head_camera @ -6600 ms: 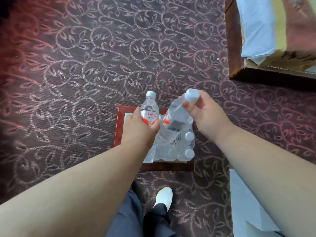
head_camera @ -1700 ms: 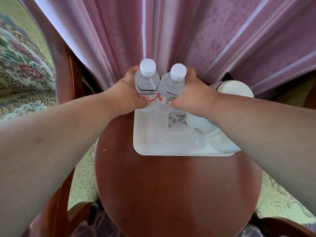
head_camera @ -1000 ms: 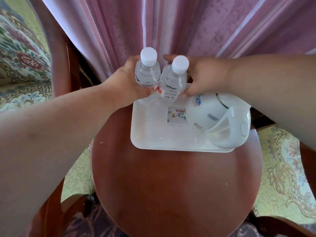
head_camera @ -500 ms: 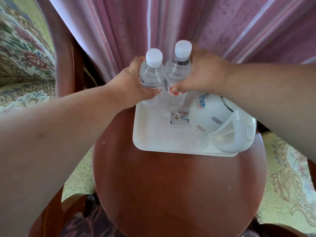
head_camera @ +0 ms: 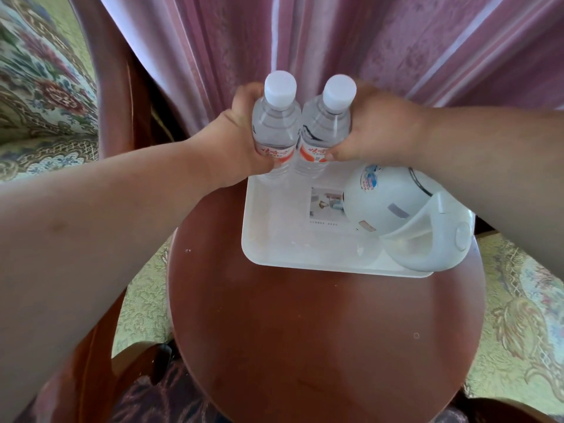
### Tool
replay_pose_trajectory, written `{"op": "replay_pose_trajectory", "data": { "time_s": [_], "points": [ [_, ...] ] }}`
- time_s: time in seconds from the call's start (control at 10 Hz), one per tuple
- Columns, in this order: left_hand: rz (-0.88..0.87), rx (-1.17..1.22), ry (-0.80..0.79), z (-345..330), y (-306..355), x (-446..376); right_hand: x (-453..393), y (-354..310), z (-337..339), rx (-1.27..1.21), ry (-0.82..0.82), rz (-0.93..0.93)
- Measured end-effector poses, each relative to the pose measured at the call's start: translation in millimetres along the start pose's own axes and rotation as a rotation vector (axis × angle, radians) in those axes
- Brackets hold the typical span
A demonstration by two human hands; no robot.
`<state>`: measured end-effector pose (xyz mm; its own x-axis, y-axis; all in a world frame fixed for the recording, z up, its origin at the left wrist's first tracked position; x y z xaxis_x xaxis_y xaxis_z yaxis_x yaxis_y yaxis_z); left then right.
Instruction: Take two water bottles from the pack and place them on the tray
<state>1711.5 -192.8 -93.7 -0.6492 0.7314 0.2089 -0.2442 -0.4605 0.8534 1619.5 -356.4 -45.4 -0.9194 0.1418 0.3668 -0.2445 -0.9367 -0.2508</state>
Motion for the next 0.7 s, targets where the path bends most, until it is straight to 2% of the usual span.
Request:
{"op": "replay_pose_trajectory", "data": {
  "time_s": [0.3, 0.5, 0.6, 0.7],
  "points": [
    [-0.059, 0.027, 0.024, -1, 0, -6, -3, 5, -6, 0.001, -0.058, -0.063],
    [-0.040, 0.032, -0.032, -2, -1, -9, -1, 14, -11, 0.001, -0.090, -0.194],
    [-0.024, 0.103, -0.073, -2, -4, -7, 5, 12, 0, -0.053, -0.029, -0.234],
    [0.002, 0.236, -0.059, 0, -6, 5, 36, 21, 6, -0.194, 0.075, -0.425]
  ]
}}
Point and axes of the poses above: each hand's wrist, its own x-axis away from the middle knuckle, its own z-axis out of the back of the hand, y = z × x, the point moved 7 cm from there along -x, towards the middle knuckle, and after that the axes turned 11 degrees about x, right-handed, at the moved point
